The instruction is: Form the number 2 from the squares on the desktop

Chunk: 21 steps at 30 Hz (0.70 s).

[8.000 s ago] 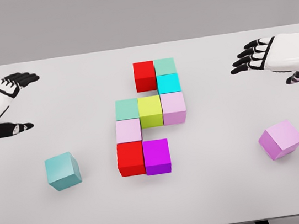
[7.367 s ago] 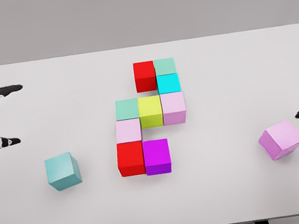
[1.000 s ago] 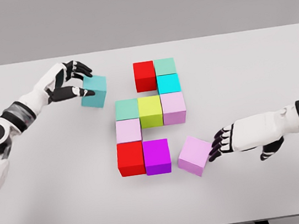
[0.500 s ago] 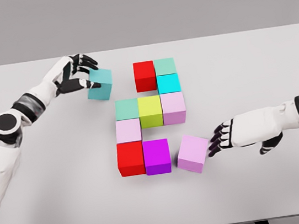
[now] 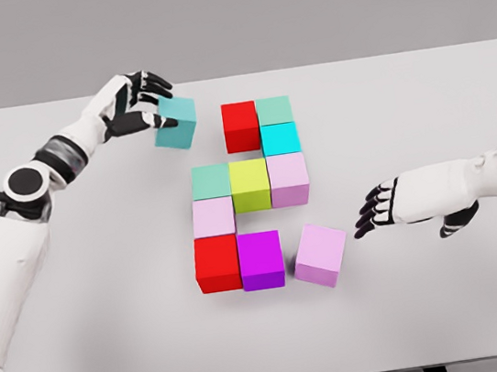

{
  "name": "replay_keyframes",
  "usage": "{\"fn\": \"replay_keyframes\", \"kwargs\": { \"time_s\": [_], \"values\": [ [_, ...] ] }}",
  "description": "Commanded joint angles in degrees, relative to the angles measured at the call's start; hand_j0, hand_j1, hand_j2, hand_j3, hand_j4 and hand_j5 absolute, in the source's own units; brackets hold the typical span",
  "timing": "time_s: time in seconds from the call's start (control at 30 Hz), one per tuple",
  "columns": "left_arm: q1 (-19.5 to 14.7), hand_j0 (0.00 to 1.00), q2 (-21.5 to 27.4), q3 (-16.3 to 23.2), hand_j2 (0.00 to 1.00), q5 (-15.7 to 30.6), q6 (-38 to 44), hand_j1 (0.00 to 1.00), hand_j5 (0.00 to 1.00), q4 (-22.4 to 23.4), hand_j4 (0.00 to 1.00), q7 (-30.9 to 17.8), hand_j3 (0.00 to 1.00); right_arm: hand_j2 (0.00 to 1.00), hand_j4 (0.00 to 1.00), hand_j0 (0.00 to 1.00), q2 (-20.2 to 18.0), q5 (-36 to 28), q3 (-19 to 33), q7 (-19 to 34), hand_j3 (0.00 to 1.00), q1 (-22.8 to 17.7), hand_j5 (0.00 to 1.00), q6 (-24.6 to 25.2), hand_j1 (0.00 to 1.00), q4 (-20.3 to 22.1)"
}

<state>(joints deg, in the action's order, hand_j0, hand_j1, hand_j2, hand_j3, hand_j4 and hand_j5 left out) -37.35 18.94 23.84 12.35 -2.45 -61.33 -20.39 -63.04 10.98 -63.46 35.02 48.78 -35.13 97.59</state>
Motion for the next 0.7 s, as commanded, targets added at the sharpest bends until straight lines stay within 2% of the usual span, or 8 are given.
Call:
{"fn": "replay_keyframes", "kwargs": {
  "time_s": [0.0,0.2,0.23,0.33,0.37,0.47,0.63,0.67],
  "values": [
    [0.0,0.46,-0.7,0.1,0.46,0.0,-0.2,0.46,0.46,1.6,0.46,0.0,0.46,1.00,1.00,1.00,0.1,-0.3,0.0,0.0,1.00,0.0,1.00,0.1,1.00,0.1],
    [-0.6,0.48,-2.4,0.0,0.48,-2.2,-0.2,0.48,0.48,2.1,0.48,0.1,0.48,1.00,1.00,1.00,1.5,-0.3,0.0,0.0,1.00,-0.1,1.00,0.1,1.00,0.1],
    [-0.9,0.52,-2.8,0.0,0.52,-2.2,-0.3,0.52,0.52,2.3,0.52,0.1,0.52,1.00,1.00,1.00,1.6,-0.3,0.0,0.0,1.00,-0.1,1.00,0.1,1.00,0.1],
    [-1.1,0.93,-2.7,-0.1,0.93,-2.2,-0.2,0.93,0.93,2.4,0.93,0.1,0.93,1.00,1.00,1.00,1.7,-0.4,0.0,0.0,1.00,-0.1,1.00,0.1,1.00,0.1],
    [-1.1,0.98,-2.5,-0.2,0.98,-2.2,-0.2,0.98,0.98,2.4,0.98,0.1,0.98,1.00,1.00,1.00,1.8,-0.4,0.0,0.0,1.00,-0.1,1.00,0.1,1.00,0.1],
    [-1.1,1.00,-0.7,-0.4,1.00,-1.8,-0.5,1.00,1.00,1.7,1.00,0.2,1.00,1.00,1.00,1.00,2.6,-0.5,0.0,0.0,1.00,0.0,1.00,0.1,1.00,0.4],
    [0.0,1.00,5.2,0.2,1.00,-2.0,-0.5,1.00,1.00,-3.4,1.00,-0.1,1.00,1.00,1.00,1.00,3.8,-1.1,0.1,0.0,1.00,0.1,1.00,0.1,1.00,0.7],
    [-0.2,1.00,6.9,2.3,1.00,-2.8,-0.5,1.00,1.00,-3.7,1.00,-0.1,1.00,1.00,1.00,1.00,3.8,-1.1,0.1,0.0,1.00,0.4,1.00,0.1,1.00,0.7]
  ]
}}
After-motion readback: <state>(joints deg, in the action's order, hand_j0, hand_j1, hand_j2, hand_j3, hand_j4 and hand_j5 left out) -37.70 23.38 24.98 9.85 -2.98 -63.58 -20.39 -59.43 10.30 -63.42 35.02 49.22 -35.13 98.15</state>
